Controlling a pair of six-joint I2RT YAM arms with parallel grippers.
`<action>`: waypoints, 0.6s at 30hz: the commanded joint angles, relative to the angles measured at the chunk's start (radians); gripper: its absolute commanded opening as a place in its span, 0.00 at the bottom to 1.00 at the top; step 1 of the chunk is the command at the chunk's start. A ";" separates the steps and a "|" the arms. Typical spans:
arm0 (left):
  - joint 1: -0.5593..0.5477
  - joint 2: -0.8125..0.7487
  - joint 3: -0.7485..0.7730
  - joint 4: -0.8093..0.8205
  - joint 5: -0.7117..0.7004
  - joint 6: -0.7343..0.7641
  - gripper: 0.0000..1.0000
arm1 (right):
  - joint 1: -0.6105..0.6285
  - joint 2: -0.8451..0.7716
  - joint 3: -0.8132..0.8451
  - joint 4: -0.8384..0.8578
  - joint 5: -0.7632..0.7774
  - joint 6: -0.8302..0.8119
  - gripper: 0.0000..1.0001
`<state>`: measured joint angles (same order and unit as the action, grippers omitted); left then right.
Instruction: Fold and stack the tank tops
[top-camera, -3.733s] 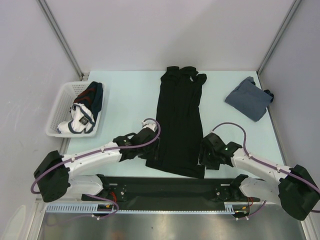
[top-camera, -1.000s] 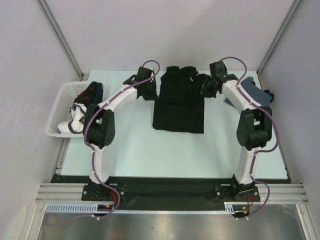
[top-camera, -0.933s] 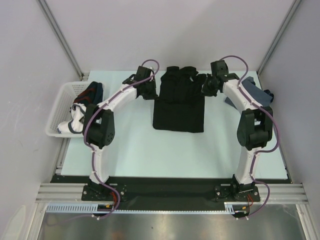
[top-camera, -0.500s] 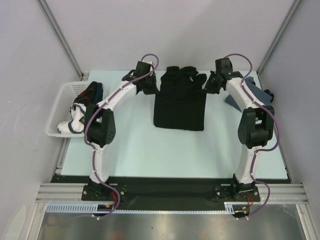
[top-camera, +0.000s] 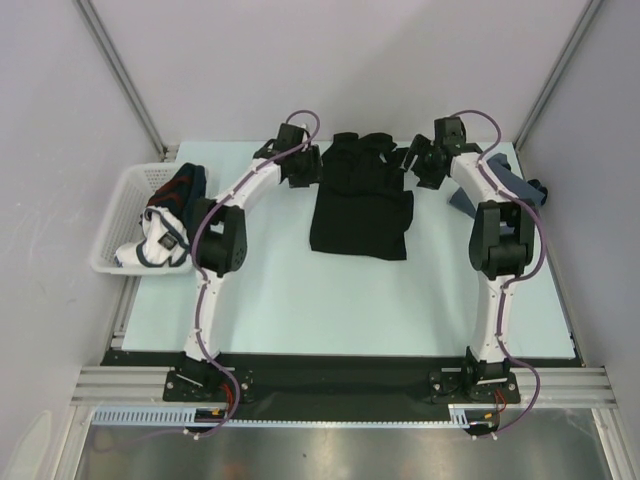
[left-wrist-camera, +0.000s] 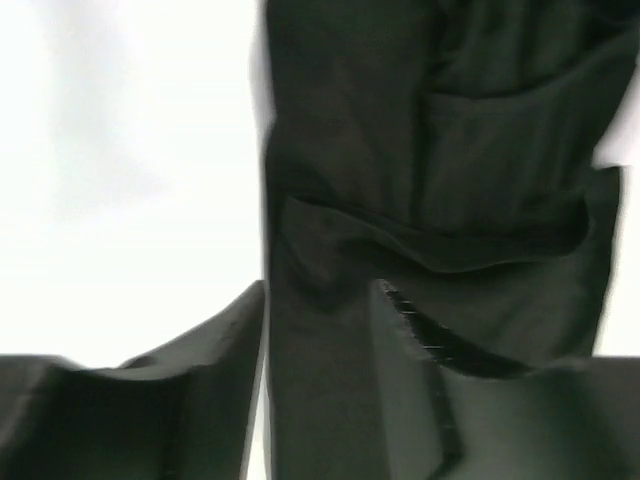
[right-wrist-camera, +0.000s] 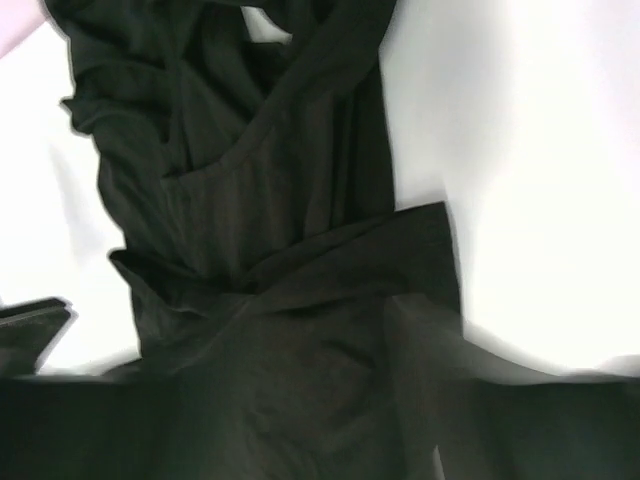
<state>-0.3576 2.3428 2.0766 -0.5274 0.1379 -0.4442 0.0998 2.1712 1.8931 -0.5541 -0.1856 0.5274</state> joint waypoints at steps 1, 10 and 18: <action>0.034 0.050 0.098 -0.029 0.012 0.015 0.64 | -0.014 0.007 0.023 0.060 0.003 0.014 0.83; 0.023 -0.423 -0.608 0.271 0.085 -0.005 0.84 | 0.009 -0.365 -0.596 0.244 -0.058 -0.007 0.74; -0.070 -0.565 -0.907 0.382 0.072 0.001 0.81 | 0.084 -0.501 -0.862 0.304 -0.051 -0.063 0.59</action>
<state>-0.4023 1.8141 1.2171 -0.2573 0.1898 -0.4435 0.1627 1.7138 1.0569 -0.3229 -0.2276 0.5045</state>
